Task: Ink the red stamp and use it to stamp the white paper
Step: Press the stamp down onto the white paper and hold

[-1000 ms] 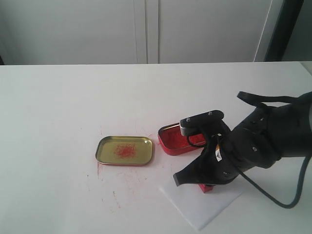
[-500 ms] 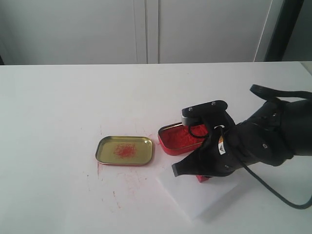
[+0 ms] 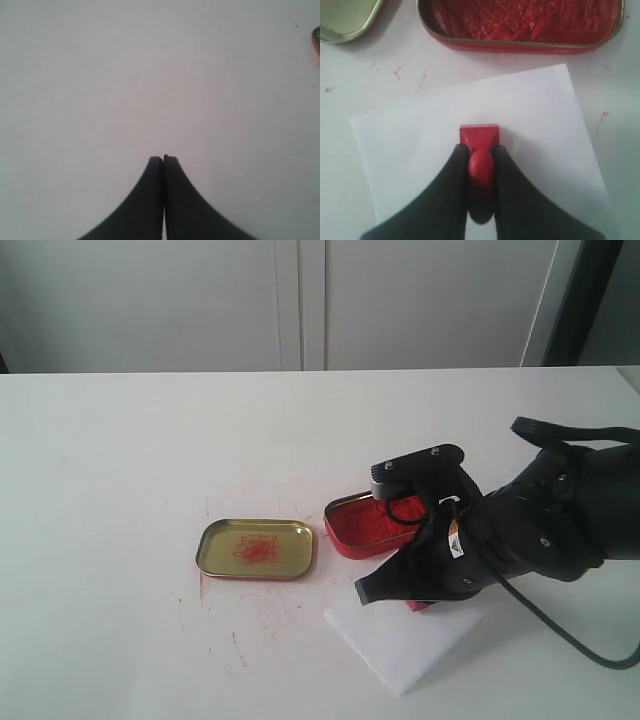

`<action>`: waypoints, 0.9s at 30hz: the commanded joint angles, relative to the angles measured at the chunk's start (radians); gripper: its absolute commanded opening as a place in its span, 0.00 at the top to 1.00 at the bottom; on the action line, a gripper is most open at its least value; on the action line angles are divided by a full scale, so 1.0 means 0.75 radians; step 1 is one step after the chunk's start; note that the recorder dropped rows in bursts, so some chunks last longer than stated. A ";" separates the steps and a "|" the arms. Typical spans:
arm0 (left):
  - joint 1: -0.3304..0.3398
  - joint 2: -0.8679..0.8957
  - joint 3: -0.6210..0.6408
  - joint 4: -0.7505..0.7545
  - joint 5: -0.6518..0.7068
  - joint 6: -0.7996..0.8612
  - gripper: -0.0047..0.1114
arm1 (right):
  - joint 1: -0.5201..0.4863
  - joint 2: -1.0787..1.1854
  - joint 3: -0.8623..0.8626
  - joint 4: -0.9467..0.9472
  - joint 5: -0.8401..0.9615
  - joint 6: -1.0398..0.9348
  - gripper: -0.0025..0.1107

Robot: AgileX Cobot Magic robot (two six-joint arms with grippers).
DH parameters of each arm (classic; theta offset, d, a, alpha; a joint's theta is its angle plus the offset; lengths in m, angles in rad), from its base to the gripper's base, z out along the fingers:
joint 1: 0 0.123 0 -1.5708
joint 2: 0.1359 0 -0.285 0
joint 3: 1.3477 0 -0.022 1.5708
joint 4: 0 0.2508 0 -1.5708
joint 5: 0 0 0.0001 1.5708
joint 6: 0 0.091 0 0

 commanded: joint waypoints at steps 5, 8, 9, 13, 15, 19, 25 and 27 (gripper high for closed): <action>-0.010 -0.005 0.010 -0.004 0.000 -0.004 0.96 | 0.004 -0.008 0.000 -0.039 -0.031 0.005 0.98; -0.010 -0.005 0.010 -0.004 0.000 -0.004 0.96 | 0.004 0.012 0.000 -0.056 -0.034 0.005 0.98; -0.010 -0.005 0.010 -0.004 0.000 -0.004 0.96 | 0.004 0.018 0.000 -0.056 -0.034 0.005 0.98; -0.010 -0.005 0.010 -0.004 0.000 -0.004 0.96 | 0.004 0.020 0.000 -0.056 -0.034 0.005 0.98; -0.010 -0.005 0.010 -0.004 0.000 -0.004 0.96 | 0.004 0.020 0.000 -0.056 -0.034 0.005 0.98; -0.010 -0.005 0.010 -0.004 0.000 -0.004 0.96 | 0.004 0.020 0.000 -0.053 -0.023 0.020 0.98; -0.010 -0.005 0.010 -0.004 0.000 -0.004 0.96 | 0.004 0.010 0.000 -0.041 -0.002 0.071 0.98; -0.010 -0.005 0.010 -0.004 0.000 -0.004 0.96 | 0.004 -0.008 0.000 -0.037 -0.002 0.071 0.98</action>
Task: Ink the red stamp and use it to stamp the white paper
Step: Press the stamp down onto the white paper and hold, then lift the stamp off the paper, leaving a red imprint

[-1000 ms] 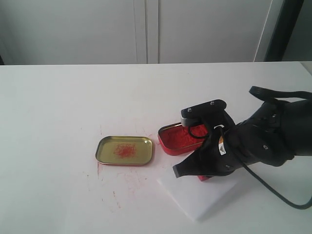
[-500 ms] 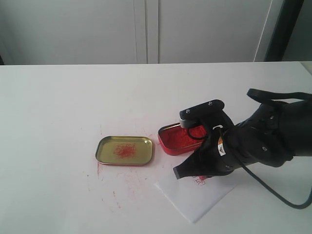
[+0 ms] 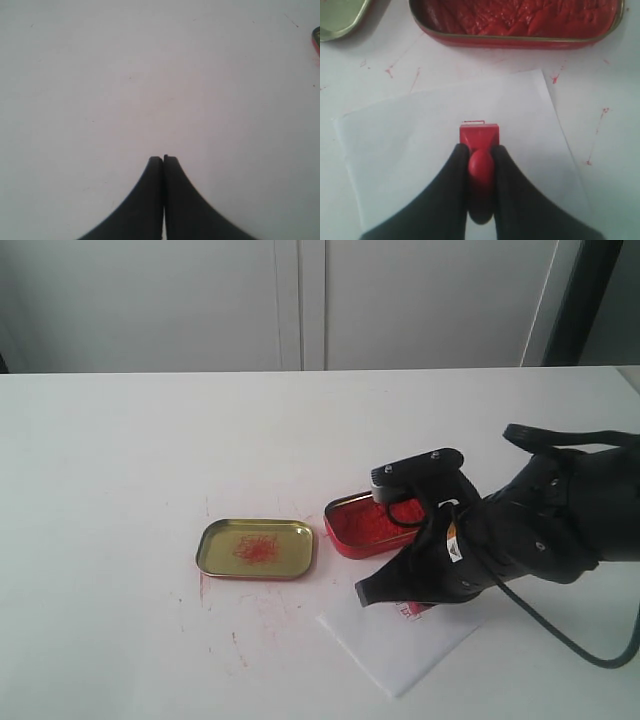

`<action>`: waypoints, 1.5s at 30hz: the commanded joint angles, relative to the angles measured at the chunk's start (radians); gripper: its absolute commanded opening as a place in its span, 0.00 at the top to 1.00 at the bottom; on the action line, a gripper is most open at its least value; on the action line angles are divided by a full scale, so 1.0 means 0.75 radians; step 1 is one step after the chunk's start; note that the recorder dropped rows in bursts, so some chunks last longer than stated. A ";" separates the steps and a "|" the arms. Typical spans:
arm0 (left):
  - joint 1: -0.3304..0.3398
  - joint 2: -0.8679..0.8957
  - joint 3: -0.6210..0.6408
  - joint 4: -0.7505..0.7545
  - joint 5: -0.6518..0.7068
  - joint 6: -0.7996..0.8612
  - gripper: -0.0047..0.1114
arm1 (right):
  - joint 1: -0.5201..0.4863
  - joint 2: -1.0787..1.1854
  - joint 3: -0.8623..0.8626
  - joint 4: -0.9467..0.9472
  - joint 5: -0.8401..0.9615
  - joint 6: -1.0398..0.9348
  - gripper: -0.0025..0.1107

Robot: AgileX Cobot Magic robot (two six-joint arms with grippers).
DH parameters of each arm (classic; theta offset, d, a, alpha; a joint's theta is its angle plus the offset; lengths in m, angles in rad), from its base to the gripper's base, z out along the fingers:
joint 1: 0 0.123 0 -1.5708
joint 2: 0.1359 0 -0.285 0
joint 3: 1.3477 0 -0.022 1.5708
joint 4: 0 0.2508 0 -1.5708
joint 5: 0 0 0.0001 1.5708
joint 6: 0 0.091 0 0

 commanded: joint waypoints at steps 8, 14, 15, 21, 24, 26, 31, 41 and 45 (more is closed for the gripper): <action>-0.010 -0.005 0.010 -0.004 0.000 -0.004 0.96 | -0.046 -0.057 -0.008 0.144 0.002 -0.003 0.98; -0.010 -0.005 0.010 -0.004 0.000 -0.004 0.96 | -0.181 -0.058 -0.101 0.686 0.206 -0.591 0.98; -0.010 -0.005 0.010 -0.004 0.000 -0.004 0.96 | -0.206 -0.058 -0.120 0.755 0.246 -0.651 0.98; -0.010 -0.005 0.010 -0.004 0.000 -0.004 0.96 | -0.298 -0.058 -0.173 1.020 0.366 -0.927 0.98; -0.010 -0.005 0.010 -0.004 0.000 -0.004 0.96 | -0.336 -0.058 -0.173 1.187 0.413 -1.084 0.98; -0.010 -0.005 0.010 -0.004 0.000 -0.004 0.96 | -0.356 -0.046 -0.173 1.310 0.464 -1.220 0.98; -0.010 -0.005 0.010 -0.004 0.000 -0.004 0.96 | -0.370 0.000 -0.173 1.560 0.517 -1.431 0.98; -0.010 -0.005 0.010 -0.004 0.000 -0.004 0.96 | -0.366 0.073 -0.173 1.907 0.597 -1.641 0.98; -0.010 -0.005 0.010 -0.004 0.000 -0.004 0.96 | -0.366 0.073 -0.173 1.943 0.622 -1.650 0.98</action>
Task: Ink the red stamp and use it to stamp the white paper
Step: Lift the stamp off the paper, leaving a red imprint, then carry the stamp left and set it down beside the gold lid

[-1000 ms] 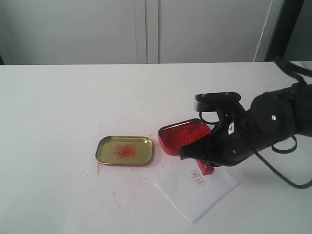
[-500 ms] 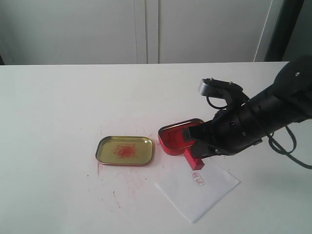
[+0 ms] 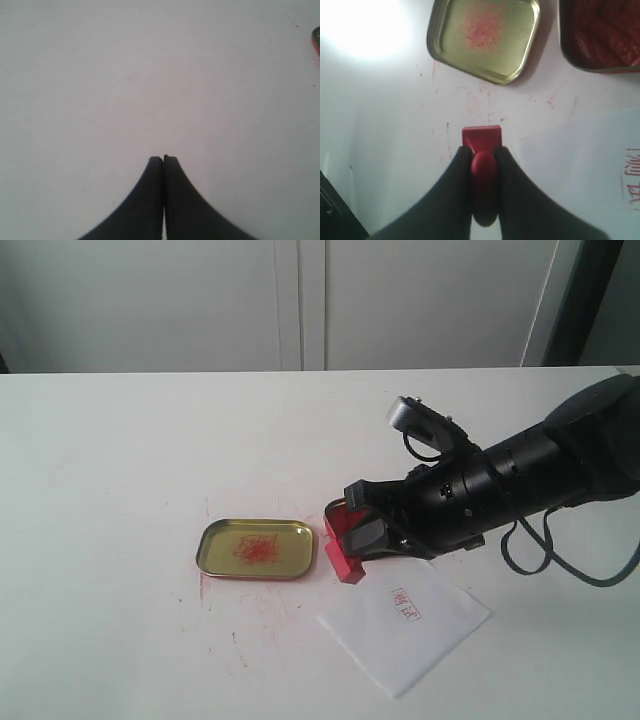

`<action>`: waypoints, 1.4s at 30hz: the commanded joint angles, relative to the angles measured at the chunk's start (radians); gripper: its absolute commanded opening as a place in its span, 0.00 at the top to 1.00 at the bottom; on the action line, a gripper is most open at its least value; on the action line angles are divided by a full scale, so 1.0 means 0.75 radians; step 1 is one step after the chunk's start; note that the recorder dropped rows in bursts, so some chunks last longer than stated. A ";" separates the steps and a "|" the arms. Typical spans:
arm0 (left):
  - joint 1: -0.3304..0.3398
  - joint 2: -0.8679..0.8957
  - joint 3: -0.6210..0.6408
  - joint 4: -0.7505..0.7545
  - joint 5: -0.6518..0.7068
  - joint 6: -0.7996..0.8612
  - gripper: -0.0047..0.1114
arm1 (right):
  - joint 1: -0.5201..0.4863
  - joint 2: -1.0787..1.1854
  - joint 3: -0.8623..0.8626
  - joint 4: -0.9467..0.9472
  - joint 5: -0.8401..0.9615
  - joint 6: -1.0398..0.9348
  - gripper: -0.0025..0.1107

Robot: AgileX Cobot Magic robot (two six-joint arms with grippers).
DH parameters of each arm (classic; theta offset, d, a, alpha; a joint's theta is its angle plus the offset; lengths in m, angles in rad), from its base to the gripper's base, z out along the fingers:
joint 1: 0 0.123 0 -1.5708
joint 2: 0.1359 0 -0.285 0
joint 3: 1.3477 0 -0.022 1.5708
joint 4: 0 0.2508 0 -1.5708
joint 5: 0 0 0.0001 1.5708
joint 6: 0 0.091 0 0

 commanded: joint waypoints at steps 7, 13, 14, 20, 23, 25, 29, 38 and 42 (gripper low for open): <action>-0.010 -0.005 0.010 -0.004 0.000 -0.004 0.96 | 0.081 0.018 -0.004 0.147 0.038 -0.065 0.98; -0.010 -0.005 0.010 -0.004 0.000 -0.004 0.96 | 0.169 0.093 -0.004 0.278 0.056 -0.130 0.98; -0.010 -0.005 0.010 -0.004 0.000 -0.004 0.96 | 0.178 0.105 -0.004 0.303 0.056 -0.144 0.98; -0.010 -0.005 0.010 -0.004 0.000 -0.004 0.96 | 0.219 0.146 -0.004 0.391 0.068 -0.174 0.98; -0.010 -0.005 0.010 -0.004 0.000 -0.004 0.96 | 0.251 0.173 -0.004 0.408 0.057 -0.176 0.98; -0.010 -0.005 0.010 -0.004 0.000 -0.004 0.96 | 0.278 0.191 -0.004 0.428 0.027 -0.179 0.98; -0.010 -0.005 0.010 -0.004 0.000 -0.004 0.96 | 0.321 0.219 -0.004 0.466 -0.038 -0.179 0.98; -0.010 -0.005 0.010 -0.004 0.000 -0.004 0.96 | 0.390 0.258 -0.008 0.602 -0.171 -0.179 0.98; -0.010 -0.005 0.010 -0.004 0.000 -0.004 0.96 | 0.405 0.294 -0.025 0.620 -0.206 -0.177 0.98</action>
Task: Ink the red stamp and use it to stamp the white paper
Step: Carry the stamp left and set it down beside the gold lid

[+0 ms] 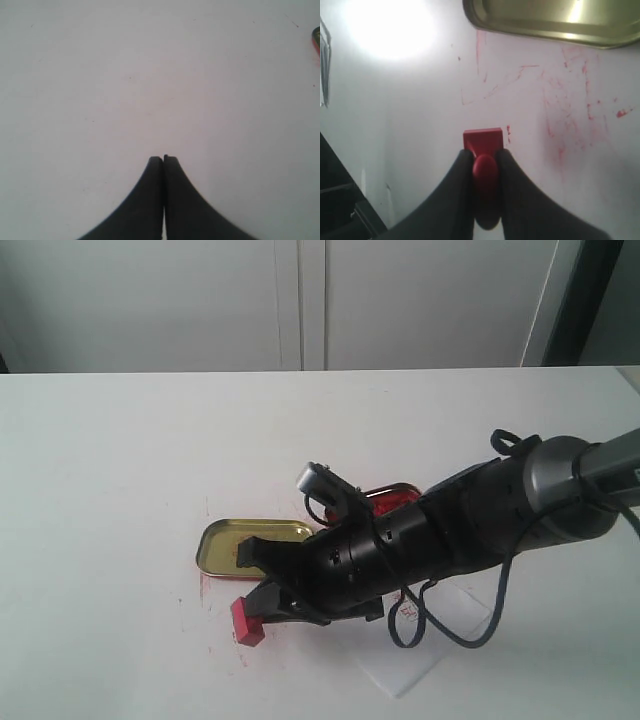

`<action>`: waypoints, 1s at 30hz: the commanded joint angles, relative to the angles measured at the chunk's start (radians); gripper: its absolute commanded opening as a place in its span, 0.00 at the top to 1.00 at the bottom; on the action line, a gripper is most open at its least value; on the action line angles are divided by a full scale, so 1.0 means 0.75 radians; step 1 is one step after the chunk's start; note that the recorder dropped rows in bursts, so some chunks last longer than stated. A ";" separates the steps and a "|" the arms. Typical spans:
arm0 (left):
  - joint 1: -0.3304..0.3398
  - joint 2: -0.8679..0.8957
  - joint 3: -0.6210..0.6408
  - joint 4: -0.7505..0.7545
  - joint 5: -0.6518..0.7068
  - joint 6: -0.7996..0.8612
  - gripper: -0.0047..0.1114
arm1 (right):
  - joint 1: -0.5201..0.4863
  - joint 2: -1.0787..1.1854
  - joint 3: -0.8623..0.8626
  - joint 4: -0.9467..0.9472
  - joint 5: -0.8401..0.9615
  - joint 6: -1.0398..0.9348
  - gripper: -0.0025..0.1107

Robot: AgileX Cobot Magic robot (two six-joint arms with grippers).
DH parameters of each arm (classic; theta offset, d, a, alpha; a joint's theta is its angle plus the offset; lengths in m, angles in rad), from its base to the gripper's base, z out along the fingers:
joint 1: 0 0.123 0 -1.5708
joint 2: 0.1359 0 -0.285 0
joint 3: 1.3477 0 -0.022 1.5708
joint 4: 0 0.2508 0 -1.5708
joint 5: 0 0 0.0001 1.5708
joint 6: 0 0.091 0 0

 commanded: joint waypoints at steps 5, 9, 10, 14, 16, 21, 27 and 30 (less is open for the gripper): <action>-0.010 -0.005 0.010 -0.004 0.000 -0.004 0.96 | 0.015 0.040 -0.037 0.042 -0.064 -0.014 0.98; -0.010 -0.005 0.010 -0.004 0.000 -0.004 0.96 | 0.015 0.040 -0.037 0.038 -0.109 -0.014 0.98; -0.010 -0.005 0.010 -0.004 0.000 -0.004 0.96 | 0.015 0.041 -0.037 0.038 -0.118 -0.011 0.98; -0.010 -0.005 0.010 -0.004 0.000 -0.004 0.96 | 0.015 0.043 -0.037 0.038 -0.142 -0.011 0.98; -0.010 -0.005 0.010 -0.004 0.000 -0.004 0.96 | 0.015 0.043 -0.037 0.038 -0.144 -0.011 0.96; -0.010 -0.005 0.010 -0.004 0.000 -0.004 0.96 | 0.015 0.043 -0.037 0.038 -0.152 -0.003 0.88; -0.010 -0.005 0.010 -0.004 0.000 -0.004 0.96 | 0.015 0.043 -0.037 0.030 -0.170 0.041 0.86; -0.010 -0.005 0.010 -0.004 0.000 -0.004 0.96 | 0.015 0.043 -0.037 -0.022 -0.184 0.104 0.83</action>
